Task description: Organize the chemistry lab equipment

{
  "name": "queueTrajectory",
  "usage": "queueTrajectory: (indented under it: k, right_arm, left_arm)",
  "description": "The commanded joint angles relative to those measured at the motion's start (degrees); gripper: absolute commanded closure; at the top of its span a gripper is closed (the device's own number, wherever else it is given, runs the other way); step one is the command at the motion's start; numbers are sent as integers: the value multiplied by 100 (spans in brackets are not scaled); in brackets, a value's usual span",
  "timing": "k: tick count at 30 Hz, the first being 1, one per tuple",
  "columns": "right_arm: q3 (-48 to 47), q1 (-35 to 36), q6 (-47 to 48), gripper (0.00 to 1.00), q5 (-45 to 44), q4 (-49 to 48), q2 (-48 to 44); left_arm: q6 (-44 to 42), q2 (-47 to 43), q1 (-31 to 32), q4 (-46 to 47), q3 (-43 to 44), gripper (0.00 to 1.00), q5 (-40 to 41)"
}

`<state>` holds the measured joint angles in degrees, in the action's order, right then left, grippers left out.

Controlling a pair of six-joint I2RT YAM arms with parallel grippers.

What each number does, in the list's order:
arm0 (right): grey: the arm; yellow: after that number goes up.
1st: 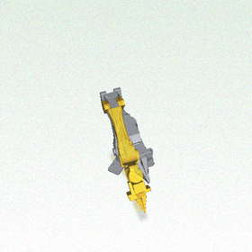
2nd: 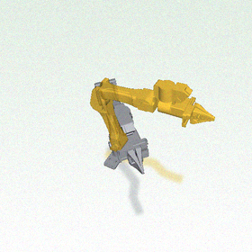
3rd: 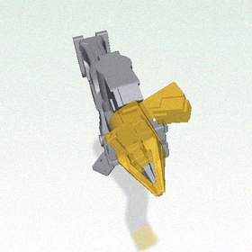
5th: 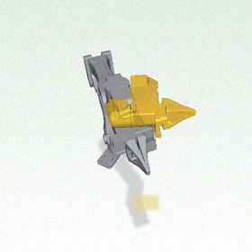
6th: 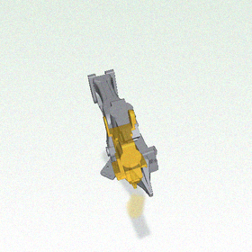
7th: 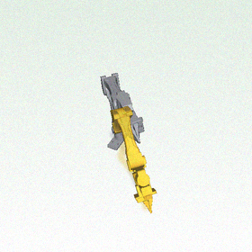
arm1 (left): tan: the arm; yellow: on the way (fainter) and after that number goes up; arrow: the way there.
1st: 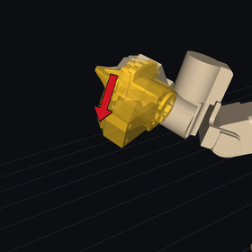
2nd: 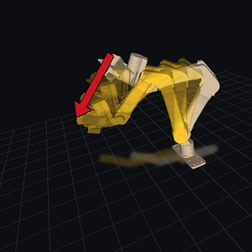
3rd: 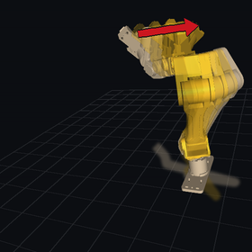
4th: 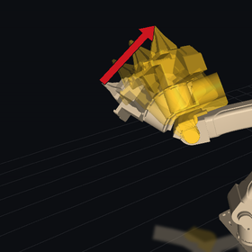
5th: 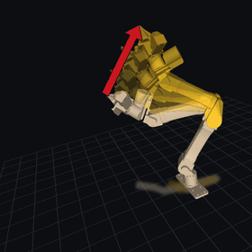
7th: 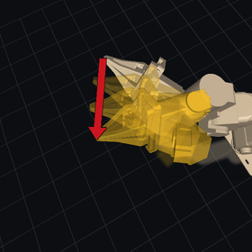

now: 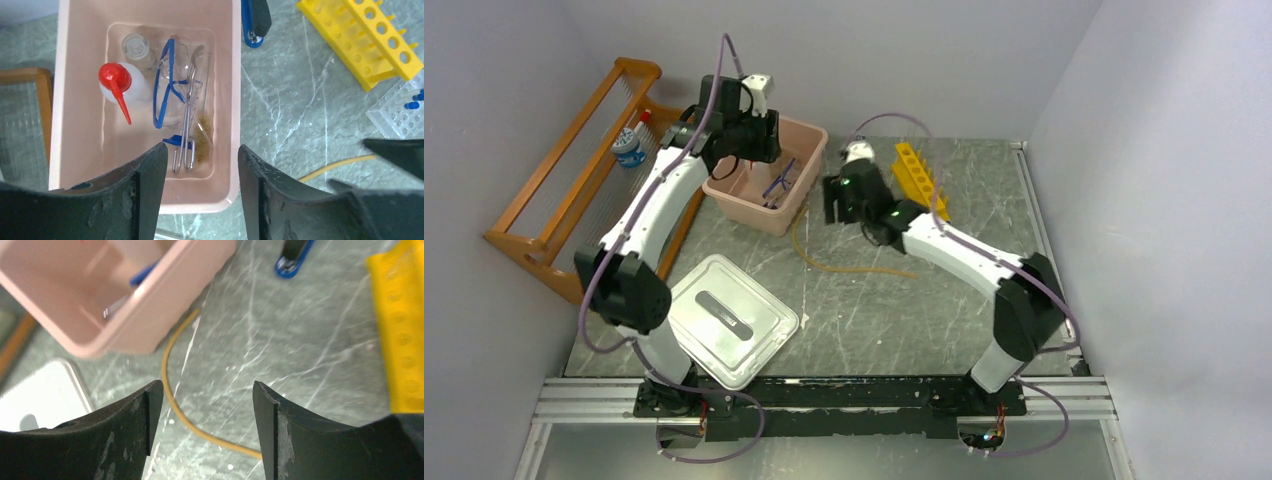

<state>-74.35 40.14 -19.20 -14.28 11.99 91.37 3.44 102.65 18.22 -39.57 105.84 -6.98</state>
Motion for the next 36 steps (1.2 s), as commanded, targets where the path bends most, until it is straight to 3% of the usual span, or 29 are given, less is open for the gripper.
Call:
queueTrajectory:
  k: [1, 8, 15, 25, 28, 33, 36]
  right_arm:
    - [0, 594, 615, 32, -83, 438, 679]
    - [-167, 799, 644, 41, 620, 328, 1625]
    - [-295, 969, 904, 57, 673, 306, 2177]
    - [-176, 1003, 1167, 62, 833, 141, 2462]
    - [-128, 1003, 1256, 70, 695, 48, 2546]
    - [-79, 1001, 1416, 75, 655, -42, 2622]
    - [5, 1001, 1454, 89, 701, -87, 2579]
  left_arm:
    - [200, -756, 37, 635, -884, 41, 303]
    - [409, -1850, -36, 1261, -2022, 36, 1025]
    - [651, -2447, -71, 1346, -2606, 34, 1072]
    - [759, -2565, -82, 1267, -2764, 34, 850]
    - [783, -2575, -82, 1290, -2788, 34, 823]
    - [825, -2534, -87, 1327, -2739, 34, 773]
    - [863, -2500, -89, 1345, -2722, 34, 751]
